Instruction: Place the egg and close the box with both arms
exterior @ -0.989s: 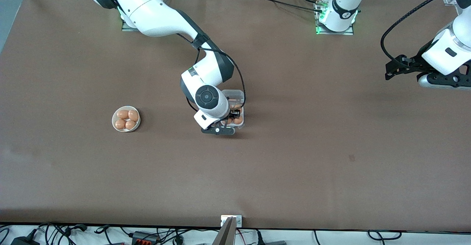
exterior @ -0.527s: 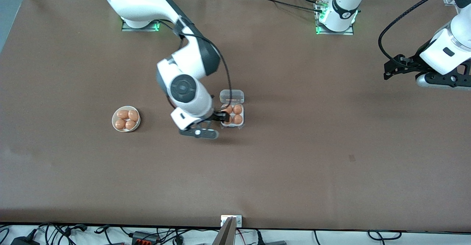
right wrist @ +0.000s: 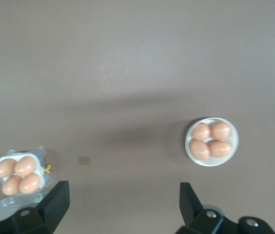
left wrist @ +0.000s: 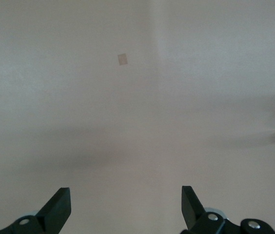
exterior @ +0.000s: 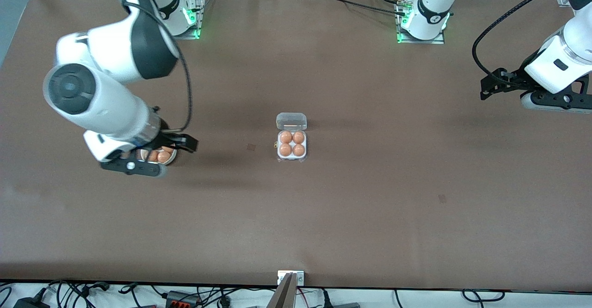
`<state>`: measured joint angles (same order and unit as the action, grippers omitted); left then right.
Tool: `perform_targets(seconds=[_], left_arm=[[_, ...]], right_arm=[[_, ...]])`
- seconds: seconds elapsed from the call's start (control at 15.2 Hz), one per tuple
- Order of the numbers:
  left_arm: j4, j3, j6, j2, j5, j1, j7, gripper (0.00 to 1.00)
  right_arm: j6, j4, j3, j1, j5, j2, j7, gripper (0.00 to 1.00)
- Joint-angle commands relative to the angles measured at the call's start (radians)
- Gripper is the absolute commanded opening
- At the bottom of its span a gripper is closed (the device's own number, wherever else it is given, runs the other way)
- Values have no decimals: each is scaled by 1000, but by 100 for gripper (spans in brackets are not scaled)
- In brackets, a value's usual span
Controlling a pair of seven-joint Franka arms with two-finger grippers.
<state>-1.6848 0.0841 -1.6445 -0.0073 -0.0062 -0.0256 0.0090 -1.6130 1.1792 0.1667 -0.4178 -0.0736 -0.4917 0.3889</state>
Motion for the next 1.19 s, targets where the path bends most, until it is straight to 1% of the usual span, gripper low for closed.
perform_targets(seconds=[0.0, 0.2, 0.33, 0.46, 0.59, 0.79, 0.92, 0.99, 1.05, 1.12], left_arm=[[13, 3, 20, -8, 12, -2, -6, 100], [13, 3, 20, -8, 12, -2, -6, 100], [13, 3, 20, -8, 12, -2, -6, 100], [13, 3, 18, -8, 14, -2, -6, 100], [13, 3, 18, -8, 14, -2, -6, 100], [13, 3, 18, -8, 14, -2, -7, 100], [13, 3, 18, -8, 14, -2, -6, 100], [13, 3, 20, -8, 14, -2, -6, 100], [13, 2, 20, -8, 14, -4, -6, 100], [13, 0, 20, -8, 14, -5, -6, 100]], right_arm=[[18, 28, 54, -1, 9, 47, -94, 100], [18, 28, 112, 1, 8, 77, -165, 100], [22, 30, 143, 1, 9, 91, -176, 100], [45, 33, 197, -7, 5, 102, -197, 100], [77, 31, 220, -3, 2, 110, -211, 100], [76, 31, 224, 4, 3, 111, -238, 100], [70, 31, 206, 26, 3, 124, -237, 100], [67, 31, 189, 59, 2, 128, -239, 100], [68, 31, 148, 98, 3, 136, -240, 100], [68, 36, 95, 156, 6, 153, -242, 100]])
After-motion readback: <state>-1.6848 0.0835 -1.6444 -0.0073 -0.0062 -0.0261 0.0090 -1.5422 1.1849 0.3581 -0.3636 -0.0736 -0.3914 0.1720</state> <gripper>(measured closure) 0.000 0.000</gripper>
